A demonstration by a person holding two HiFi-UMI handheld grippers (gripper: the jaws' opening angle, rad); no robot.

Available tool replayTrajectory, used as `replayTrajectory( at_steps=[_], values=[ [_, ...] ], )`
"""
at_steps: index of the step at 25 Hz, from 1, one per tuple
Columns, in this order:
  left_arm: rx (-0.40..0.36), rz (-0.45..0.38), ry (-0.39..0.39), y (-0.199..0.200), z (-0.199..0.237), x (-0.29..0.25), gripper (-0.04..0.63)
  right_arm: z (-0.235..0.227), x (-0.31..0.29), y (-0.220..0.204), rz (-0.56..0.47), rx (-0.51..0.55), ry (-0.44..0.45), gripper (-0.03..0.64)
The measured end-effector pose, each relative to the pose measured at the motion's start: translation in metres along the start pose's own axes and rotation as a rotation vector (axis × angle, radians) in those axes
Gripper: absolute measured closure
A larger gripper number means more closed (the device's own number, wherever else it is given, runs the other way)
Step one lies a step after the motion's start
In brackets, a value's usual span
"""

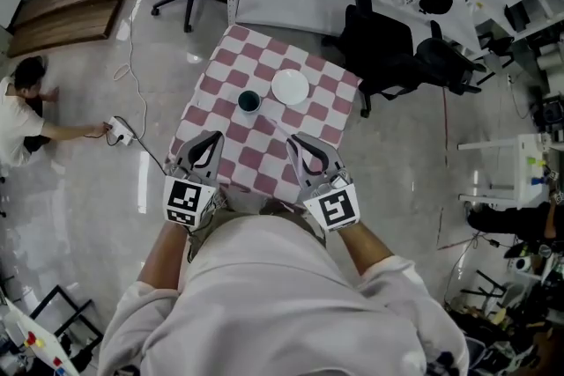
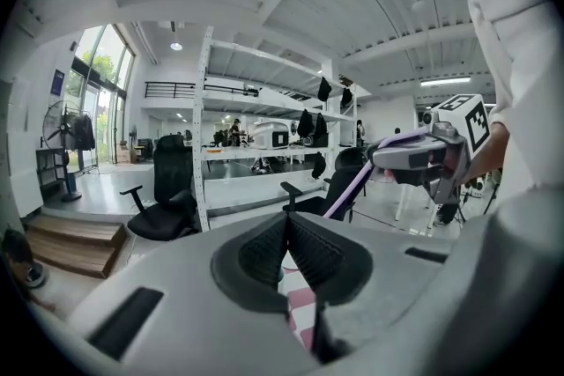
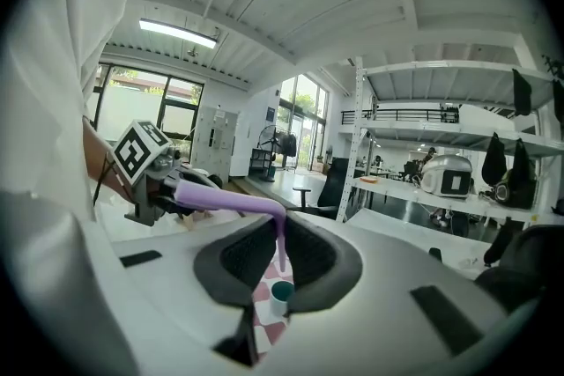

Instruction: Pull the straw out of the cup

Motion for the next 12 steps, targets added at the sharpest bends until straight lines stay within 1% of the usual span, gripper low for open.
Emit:
replayTrajectory(
  at_steps=[3,7,12],
  values=[
    [-0.009,-0.005,-0.012,0.001,-0.006,-0.002,0.591,0.0,0.012,0.006,-0.029,-0.023,-0.013,0.581],
    [-0.011,-0.01,-0.027,0.007,-0.013,-0.004,0.591,0.0,0.025,0.013,-0.046,-0.029,-0.02,0.583],
    [-0.015,-0.004,-0.031,0.005,-0.016,-0.004,0.591,0.003,0.035,0.018,-0.067,-0.034,-0.024,0.583]
  ],
)
Point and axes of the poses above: the fingertips, and each gripper's own axes: x backward along the fingers, z to its left, y out of its top, the point moved 2 cm from there along x, backward along the fingers, and after that the axes turned 14 degrees about y, right-handed, at the moved point
